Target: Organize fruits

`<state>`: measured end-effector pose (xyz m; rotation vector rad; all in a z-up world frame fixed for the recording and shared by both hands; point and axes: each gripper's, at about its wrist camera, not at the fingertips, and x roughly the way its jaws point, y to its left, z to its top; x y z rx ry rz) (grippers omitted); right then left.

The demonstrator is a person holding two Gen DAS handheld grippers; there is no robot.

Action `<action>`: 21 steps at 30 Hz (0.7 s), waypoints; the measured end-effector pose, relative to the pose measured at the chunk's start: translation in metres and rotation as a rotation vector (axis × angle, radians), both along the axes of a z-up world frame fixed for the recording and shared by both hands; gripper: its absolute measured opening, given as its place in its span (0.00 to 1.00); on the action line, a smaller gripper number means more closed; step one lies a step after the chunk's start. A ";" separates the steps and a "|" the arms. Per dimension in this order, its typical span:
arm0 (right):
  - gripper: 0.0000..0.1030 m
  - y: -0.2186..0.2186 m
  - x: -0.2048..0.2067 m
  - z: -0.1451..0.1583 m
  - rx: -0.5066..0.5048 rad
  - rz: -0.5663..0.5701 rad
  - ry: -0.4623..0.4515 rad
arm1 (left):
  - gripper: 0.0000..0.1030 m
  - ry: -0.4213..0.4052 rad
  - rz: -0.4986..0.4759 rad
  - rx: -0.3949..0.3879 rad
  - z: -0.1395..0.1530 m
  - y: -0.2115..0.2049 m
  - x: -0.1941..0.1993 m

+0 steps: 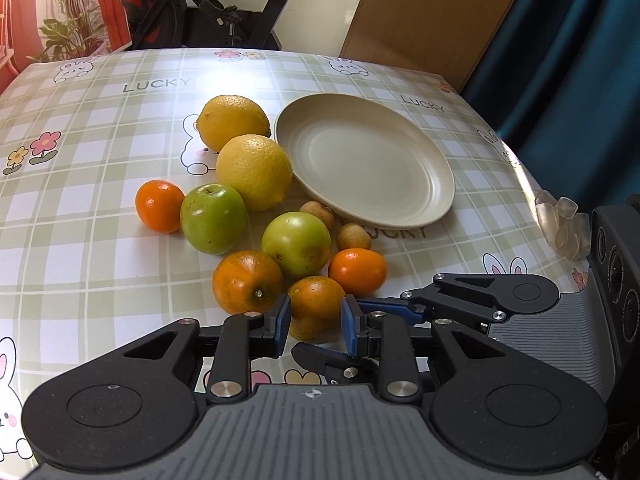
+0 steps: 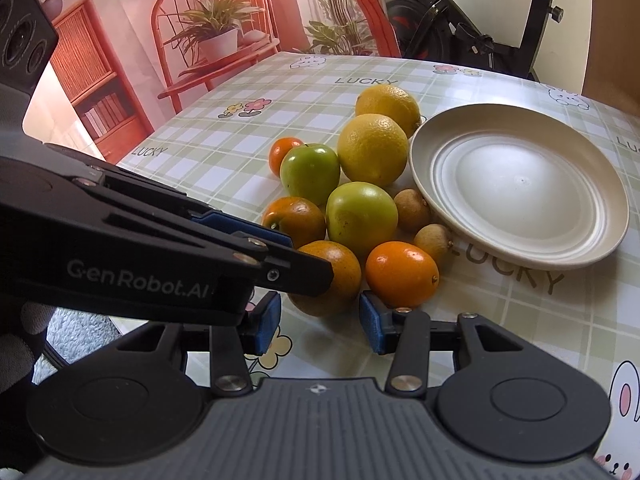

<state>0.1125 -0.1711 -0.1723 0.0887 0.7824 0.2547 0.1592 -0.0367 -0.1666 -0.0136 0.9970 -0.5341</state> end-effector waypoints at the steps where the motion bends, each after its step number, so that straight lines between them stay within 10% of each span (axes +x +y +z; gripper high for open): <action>1: 0.45 -0.001 0.001 -0.001 0.003 -0.005 0.001 | 0.28 -0.001 0.000 0.000 0.000 0.000 0.000; 21: 0.44 -0.001 -0.004 0.005 0.008 -0.003 -0.030 | 0.28 -0.045 -0.007 0.007 0.009 0.001 -0.012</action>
